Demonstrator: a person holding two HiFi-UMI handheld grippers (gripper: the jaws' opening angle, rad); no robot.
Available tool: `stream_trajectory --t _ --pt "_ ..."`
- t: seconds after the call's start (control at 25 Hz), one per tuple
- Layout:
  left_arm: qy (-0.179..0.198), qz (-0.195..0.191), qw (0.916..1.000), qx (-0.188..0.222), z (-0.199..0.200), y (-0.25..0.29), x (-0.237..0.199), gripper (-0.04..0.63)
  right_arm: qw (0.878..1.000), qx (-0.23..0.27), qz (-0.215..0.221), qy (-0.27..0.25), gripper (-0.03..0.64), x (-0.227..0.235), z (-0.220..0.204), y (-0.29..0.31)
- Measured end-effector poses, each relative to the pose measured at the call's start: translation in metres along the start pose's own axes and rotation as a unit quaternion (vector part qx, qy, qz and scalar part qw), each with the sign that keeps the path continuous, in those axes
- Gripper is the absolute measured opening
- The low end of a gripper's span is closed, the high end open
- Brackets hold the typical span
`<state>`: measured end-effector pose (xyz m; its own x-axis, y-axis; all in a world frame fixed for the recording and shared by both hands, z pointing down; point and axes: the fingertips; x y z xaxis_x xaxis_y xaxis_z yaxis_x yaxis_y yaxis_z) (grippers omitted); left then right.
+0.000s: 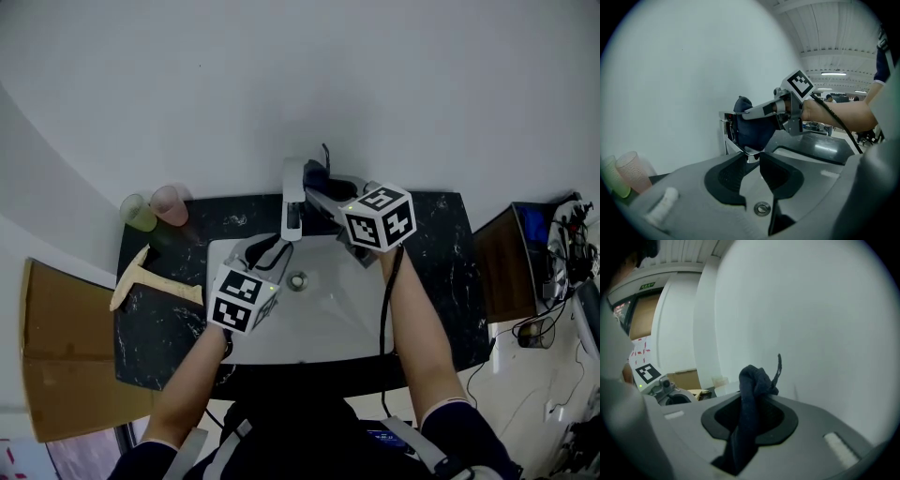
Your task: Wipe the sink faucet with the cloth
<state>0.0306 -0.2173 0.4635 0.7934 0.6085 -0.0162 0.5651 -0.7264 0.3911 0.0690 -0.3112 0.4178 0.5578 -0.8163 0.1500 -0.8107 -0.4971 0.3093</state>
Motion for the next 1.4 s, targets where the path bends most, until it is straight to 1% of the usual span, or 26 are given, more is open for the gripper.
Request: stream_trajectory --t 0.12,0.24,0.32,0.4,0.52,0.6,0.8,0.88,0.96,1.04,1.12,1.2,1.32,1.4 --pt "0.000 0.005 1.0000 0.001 0.000 0.000 -0.001 0.100 0.999 -0.012 -0.022 -0.021 0.084 0.005 -0.003 0.001" --pt "-0.001 0.006 1.0000 0.001 0.000 0.000 0.001 0.100 0.999 -0.038 -0.038 -0.007 0.084 0.012 -0.026 0.009" --pt "0.007 0.007 0.9999 -0.001 -0.001 0.001 0.000 0.100 0.998 -0.049 -0.033 0.011 0.084 0.007 -0.042 0.011" --pt "0.013 0.007 0.9999 -0.001 0.000 0.002 -0.001 0.100 0.998 -0.042 -0.022 0.034 0.084 -0.003 -0.048 0.008" --pt "0.010 0.007 0.9999 0.001 0.001 0.003 0.000 0.100 0.998 -0.029 0.003 0.063 0.084 -0.022 -0.052 -0.005" --pt "0.011 0.007 0.9999 0.003 0.000 0.003 0.000 0.100 0.997 -0.026 0.014 0.070 0.084 -0.035 -0.056 -0.014" --pt "0.020 -0.005 0.9998 0.007 0.003 0.002 0.003 0.099 0.997 -0.022 0.019 0.077 0.084 -0.063 -0.061 -0.033" --pt "0.021 -0.017 0.9996 0.000 -0.003 -0.002 0.008 0.100 0.996 -0.019 0.024 0.078 0.084 -0.075 -0.062 -0.041" --pt "0.025 -0.040 0.9989 -0.006 -0.013 -0.008 0.017 0.100 0.996 -0.013 0.022 0.080 0.084 -0.084 -0.062 -0.048" --pt "0.026 -0.067 0.9974 -0.002 -0.017 -0.018 0.030 0.103 0.997 -0.013 0.016 0.080 0.084 -0.089 -0.063 -0.052" --pt "0.024 -0.096 0.9950 0.011 -0.014 -0.029 0.045 0.155 0.997 -0.017 0.011 0.080 0.084 -0.094 -0.064 -0.054" --pt "0.032 -0.120 0.9920 0.021 -0.008 -0.036 0.057 0.204 0.996 -0.020 0.012 0.082 0.086 -0.101 -0.065 -0.054" --pt "0.058 -0.127 0.9899 0.025 -0.004 -0.037 0.064 0.238 0.995 -0.016 0.031 0.089 0.087 -0.118 -0.062 -0.052" --pt "0.065 -0.128 0.9893 0.028 -0.002 -0.038 0.065 0.244 0.994 -0.015 0.043 0.094 0.092 -0.129 -0.060 -0.050"
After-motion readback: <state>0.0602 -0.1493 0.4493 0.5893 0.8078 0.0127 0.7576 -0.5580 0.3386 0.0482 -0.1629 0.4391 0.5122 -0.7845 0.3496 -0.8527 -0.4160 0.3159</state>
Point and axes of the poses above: the fingertips, and each gripper's own axes: y forward along the fingers, x to its right, z out of its top, and after that the axes turned 3 degrees about x, right-handed
